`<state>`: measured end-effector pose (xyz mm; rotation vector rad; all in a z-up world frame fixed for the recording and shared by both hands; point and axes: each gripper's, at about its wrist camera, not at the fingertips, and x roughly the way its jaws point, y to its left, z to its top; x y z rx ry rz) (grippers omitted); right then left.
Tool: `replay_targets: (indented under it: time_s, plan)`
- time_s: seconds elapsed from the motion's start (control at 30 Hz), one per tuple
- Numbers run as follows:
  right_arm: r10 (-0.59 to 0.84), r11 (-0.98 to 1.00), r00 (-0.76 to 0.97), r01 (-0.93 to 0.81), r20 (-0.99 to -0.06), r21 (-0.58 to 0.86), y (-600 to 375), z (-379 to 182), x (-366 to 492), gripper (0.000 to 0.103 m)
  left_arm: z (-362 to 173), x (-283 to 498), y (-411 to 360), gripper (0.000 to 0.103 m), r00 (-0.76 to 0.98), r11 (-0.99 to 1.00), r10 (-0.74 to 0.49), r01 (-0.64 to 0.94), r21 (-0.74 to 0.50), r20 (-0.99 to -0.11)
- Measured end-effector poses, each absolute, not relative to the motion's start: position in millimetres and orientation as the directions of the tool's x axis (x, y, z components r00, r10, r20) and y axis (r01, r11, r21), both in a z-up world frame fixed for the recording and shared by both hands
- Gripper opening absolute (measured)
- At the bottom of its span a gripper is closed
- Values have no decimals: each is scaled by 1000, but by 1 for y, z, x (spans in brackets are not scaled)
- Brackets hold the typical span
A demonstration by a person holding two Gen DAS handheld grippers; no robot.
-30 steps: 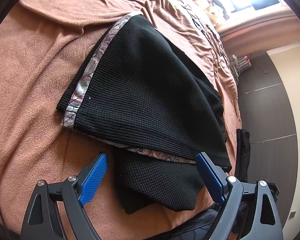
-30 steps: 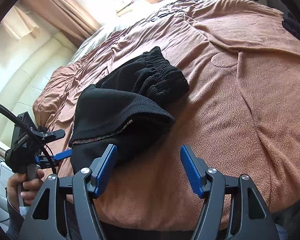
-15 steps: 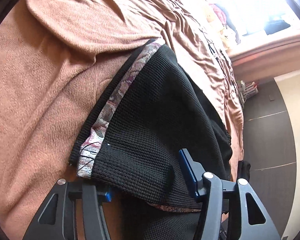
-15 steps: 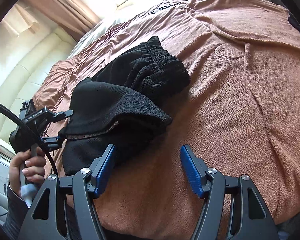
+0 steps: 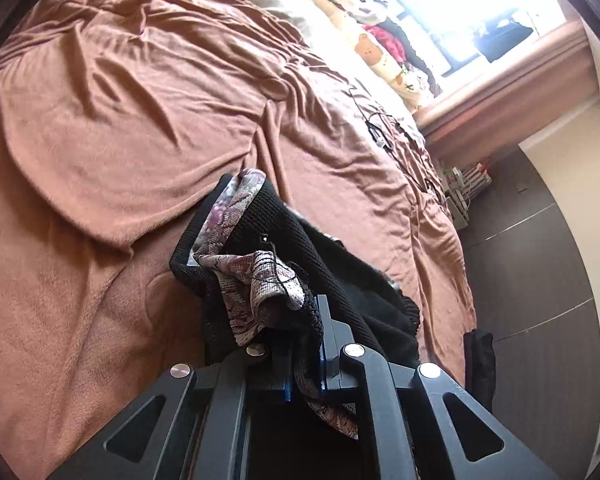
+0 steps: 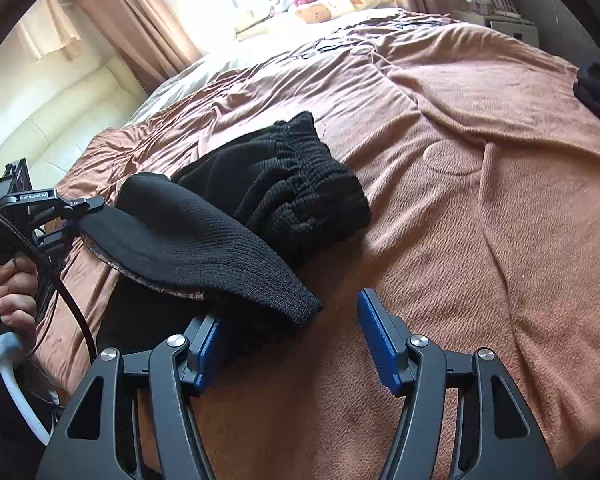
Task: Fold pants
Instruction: 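Grasp the patterned edge with left gripper while right gripper grasps the black fabric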
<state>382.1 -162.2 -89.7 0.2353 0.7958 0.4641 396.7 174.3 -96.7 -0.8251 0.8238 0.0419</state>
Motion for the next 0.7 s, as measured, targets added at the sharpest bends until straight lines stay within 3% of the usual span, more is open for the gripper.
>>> replay_targets:
  time_s: [0.07, 0.17, 0.23, 0.27, 0.33, 0.7]
  plan:
    - [496, 868, 630, -329, -598, 373, -163, -86, 376, 56, -84, 403, 171, 9, 708, 715, -267, -309, -627, -654]
    - [528, 848, 630, -358, -570, 390, -163, -85, 370, 37, -69, 411, 167, 9, 717, 734, -268, -280, -619, -643]
    - [546, 837, 619, -370, -564, 404, -165, -87, 369, 15, -61, 416, 165, 9, 722, 746, -267, -264, -611, -638]
    - [552, 833, 617, -372, -562, 410, -167, -87, 368, 10, -57, 421, 163, 9, 724, 753, -268, -255, -607, -636]
    - [574, 817, 608, -384, -548, 431, -170, -86, 366, 6, -50, 431, 160, 9, 727, 763, -269, -240, -601, -632]
    - [648, 755, 564, -384, -512, 532, -184, -89, 371, 5, -31, 493, 135, 9, 702, 814, -297, -168, -556, -648]
